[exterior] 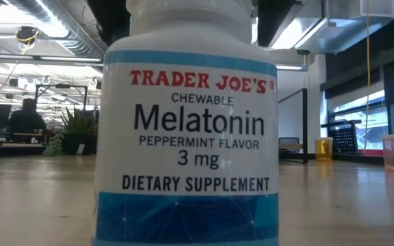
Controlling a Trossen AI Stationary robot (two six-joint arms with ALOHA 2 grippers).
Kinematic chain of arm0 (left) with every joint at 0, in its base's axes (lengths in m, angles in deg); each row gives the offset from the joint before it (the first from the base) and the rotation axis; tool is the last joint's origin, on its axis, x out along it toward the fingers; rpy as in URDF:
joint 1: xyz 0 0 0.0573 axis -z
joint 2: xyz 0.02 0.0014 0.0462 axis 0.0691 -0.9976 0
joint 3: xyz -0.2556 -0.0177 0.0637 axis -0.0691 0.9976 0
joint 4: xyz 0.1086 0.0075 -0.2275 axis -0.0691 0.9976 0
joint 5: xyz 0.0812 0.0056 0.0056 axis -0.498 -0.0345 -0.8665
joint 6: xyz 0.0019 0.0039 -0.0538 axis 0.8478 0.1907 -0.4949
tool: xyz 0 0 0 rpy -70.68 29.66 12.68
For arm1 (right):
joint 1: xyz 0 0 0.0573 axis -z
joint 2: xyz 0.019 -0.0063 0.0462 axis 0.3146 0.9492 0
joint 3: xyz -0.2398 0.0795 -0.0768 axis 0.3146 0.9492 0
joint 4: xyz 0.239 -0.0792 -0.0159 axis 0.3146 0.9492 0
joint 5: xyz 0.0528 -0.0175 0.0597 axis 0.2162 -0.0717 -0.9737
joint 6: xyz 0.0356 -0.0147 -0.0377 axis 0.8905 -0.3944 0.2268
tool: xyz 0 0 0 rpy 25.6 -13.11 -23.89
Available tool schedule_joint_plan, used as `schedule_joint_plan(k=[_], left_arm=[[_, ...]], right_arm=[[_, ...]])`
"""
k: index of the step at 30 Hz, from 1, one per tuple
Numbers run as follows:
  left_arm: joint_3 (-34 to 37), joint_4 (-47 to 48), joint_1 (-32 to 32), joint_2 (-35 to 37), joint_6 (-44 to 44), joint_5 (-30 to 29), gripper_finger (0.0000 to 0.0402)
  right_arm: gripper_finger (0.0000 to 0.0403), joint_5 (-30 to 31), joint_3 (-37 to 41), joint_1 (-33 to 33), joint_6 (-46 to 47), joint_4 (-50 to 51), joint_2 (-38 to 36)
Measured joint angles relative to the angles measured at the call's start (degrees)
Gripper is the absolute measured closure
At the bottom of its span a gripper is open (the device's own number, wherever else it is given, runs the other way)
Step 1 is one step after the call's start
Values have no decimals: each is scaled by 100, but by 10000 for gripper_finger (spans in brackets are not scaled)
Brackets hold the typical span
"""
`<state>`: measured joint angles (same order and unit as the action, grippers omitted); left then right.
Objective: Pick and place medicine bottles onto shelf by color
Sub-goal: Put the green pill bottle on the shelf aligned with the green bottles
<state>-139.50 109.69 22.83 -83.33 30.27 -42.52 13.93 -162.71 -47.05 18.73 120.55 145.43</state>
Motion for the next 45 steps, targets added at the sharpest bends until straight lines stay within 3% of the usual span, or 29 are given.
schedule_joint_plan(k=[12, 17, 20, 25, 33, 45], left_arm=[[0, 501, 362, 5, 263, 744, 207], [22, 453, 861, 343, 332, 1008, 207], [30, 376, 1237, 776, 373, 881, 207], [714, -858, 1779, 1705, 792, 713, 207], [2613, -3735, 1811, 3203, 1974, 1733, 207], [2942, -3891, 993, 3545, 2140, 1670, 207]], right_arm=[[241, 570, 22, -80, -325, 9, -448], [241, 565, 24, -79, -599, 0, -448], [241, 572, 26, -78, -600, -1, -448], [241, 648, 26, -80, -600, 0, -448], [241, 651, 28, -80, -587, 1, -448], [241, 350, 31, 137, -823, -6, -448]])
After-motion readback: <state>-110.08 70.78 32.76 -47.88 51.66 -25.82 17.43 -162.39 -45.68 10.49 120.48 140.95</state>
